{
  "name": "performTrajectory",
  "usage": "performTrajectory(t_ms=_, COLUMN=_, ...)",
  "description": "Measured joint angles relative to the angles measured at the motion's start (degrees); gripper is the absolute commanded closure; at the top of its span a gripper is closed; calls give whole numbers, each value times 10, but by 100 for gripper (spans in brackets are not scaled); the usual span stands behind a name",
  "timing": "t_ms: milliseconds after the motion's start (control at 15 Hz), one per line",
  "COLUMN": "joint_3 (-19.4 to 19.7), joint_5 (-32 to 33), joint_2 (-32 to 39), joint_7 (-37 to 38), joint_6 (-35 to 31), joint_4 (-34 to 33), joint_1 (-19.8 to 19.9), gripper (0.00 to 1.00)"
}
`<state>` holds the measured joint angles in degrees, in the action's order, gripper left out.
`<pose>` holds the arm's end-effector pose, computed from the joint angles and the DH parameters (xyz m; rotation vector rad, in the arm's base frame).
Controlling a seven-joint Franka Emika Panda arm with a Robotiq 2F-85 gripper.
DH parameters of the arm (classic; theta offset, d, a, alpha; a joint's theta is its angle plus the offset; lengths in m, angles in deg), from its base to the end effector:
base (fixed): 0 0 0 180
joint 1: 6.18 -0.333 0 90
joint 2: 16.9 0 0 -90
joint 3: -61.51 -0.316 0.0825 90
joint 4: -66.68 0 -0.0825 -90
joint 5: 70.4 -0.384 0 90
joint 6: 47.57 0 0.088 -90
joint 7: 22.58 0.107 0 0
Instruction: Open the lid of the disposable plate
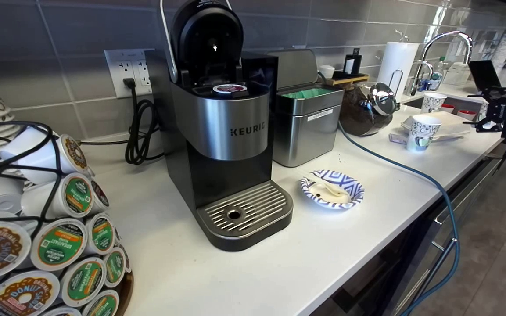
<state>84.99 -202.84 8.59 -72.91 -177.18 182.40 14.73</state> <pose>0.4608 -0.4105 0.2581 -1.2594 1.5315 -1.1585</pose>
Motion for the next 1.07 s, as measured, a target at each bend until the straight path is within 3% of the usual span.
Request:
performTrajectory(t_ms=267, joint_3=3, joint_5=-39, joint_2=8, joint_7=-104, joint_6=80, joint_4=21, joint_1=2, gripper=0)
performTrajectory(t_ms=600, joint_3=19, joint_5=-40, joint_2=19, joint_7=-202, joint_6=82, joint_4=27, joint_1=2, gripper=0)
performTrajectory(t_ms=867, joint_3=31, joint_5=-14, joint_2=19, joint_7=-253, joint_6=41, joint_4=29, joint_1=0, gripper=0)
performTrajectory(t_ms=1067, joint_3=31, joint_5=55, joint_2=19, joint_7=-233, joint_6=-25, joint_4=30, joint_1=-6, gripper=0)
